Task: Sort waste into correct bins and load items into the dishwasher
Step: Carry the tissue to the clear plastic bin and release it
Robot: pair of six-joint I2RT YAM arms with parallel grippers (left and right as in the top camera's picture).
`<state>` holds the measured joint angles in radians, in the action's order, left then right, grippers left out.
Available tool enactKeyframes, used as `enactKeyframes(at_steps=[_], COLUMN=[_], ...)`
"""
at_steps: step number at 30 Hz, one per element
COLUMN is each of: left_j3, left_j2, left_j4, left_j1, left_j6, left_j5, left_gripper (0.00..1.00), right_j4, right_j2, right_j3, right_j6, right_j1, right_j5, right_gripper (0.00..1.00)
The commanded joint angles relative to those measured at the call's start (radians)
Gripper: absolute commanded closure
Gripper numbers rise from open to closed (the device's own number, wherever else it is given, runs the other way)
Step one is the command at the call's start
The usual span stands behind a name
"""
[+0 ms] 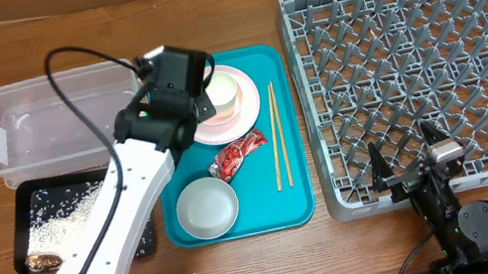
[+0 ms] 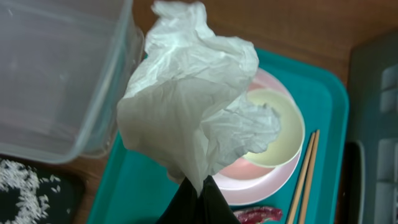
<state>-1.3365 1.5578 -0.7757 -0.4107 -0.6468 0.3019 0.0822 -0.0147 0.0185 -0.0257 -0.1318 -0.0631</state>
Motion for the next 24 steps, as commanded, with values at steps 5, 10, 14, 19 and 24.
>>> enactKeyframes(at_steps=[5, 10, 14, 19, 24], left_j3=[-0.034, -0.033, -0.029, -0.007, 0.000], left_j2=[-0.026, -0.024, -0.024, -0.016, 0.031], left_j4=[-0.018, -0.061, -0.111, -0.112, -0.101], left_j1=[0.092, 0.194, 0.297, 0.375, 0.418], left_j6=[0.075, 0.067, 0.037, 0.024, 0.010], left_j5=[0.188, 0.188, 0.188, 0.187, 0.173], left_gripper=[0.96, 0.96, 0.96, 0.96, 0.96], right_j4=[-0.004, -0.004, -0.004, -0.004, -0.004], right_j2=[0.012, 0.012, 0.012, 0.012, 0.012], right_j3=[-0.011, -0.011, -0.011, -0.011, -0.011], right_j6=[0.003, 0.003, 0.003, 0.003, 0.003], right_j1=[-0.005, -0.005, -0.005, -0.005, -0.005], right_j5=[-0.001, -0.001, -0.001, -0.001, -0.001], right_gripper=[0.00, 0.00, 0.00, 0.00, 0.00])
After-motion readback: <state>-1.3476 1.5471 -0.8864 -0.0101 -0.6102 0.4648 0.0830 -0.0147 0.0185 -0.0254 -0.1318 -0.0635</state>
